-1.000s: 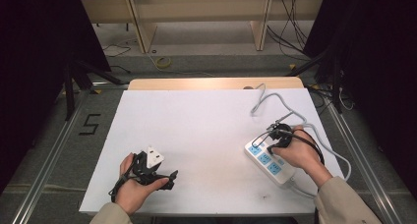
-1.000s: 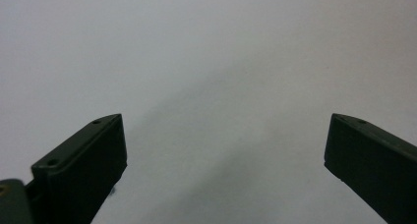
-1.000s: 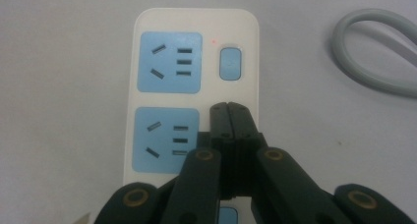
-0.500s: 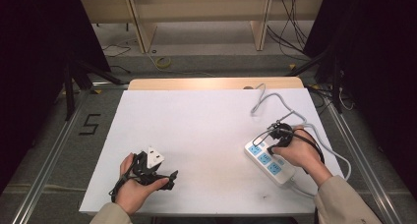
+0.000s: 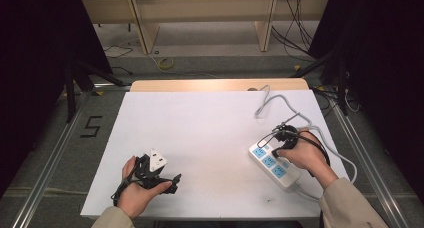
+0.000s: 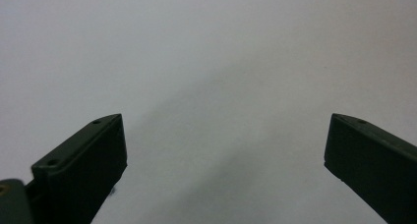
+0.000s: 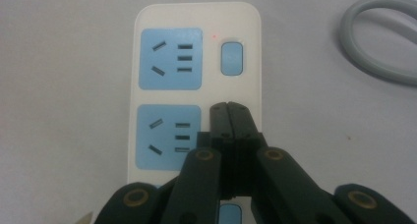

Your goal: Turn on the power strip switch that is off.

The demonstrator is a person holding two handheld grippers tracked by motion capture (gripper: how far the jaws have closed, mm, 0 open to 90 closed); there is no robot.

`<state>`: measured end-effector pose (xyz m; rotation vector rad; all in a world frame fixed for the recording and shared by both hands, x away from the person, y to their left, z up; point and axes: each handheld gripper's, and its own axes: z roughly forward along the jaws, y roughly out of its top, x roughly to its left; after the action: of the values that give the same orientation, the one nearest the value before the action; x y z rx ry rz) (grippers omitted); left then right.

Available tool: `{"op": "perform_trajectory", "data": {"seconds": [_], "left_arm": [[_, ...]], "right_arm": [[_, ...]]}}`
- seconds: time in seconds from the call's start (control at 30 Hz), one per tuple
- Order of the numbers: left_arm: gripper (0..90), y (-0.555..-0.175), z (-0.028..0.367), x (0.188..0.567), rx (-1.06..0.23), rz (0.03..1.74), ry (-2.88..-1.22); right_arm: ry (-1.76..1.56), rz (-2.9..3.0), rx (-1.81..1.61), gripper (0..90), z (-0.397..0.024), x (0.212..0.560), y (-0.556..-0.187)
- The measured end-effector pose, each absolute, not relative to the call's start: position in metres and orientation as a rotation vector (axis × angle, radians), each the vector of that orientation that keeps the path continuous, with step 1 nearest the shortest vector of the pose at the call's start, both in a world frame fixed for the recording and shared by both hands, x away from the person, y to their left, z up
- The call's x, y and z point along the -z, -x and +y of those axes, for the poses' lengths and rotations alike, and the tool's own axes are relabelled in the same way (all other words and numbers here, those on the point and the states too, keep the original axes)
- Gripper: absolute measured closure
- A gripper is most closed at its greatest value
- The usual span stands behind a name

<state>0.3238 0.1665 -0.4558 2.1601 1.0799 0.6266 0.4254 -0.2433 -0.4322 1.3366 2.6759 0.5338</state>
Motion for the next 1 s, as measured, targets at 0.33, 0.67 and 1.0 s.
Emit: {"op": "perform_trajectory", "data": {"seconds": [0.33, 0.67, 1.0], "left_arm": [[2.2, -0.3237, 0.1664, 0.456, -0.626, 1.079, -2.158], [2.2, -0.3238, 0.1666, 0.456, -0.628, 1.078, -2.156], [2.2, -0.3241, 0.1664, 0.4559, -0.628, 1.075, -2.159]], "right_arm": [[-1.325, 2.67, -0.53, 90.0, -0.2423, 0.432, -0.4245], [-1.315, 2.667, -0.527, 90.0, -0.2419, 0.4318, -0.4237], [-1.317, 2.664, -0.55, 90.0, -0.2436, 0.432, -0.4234]]}}
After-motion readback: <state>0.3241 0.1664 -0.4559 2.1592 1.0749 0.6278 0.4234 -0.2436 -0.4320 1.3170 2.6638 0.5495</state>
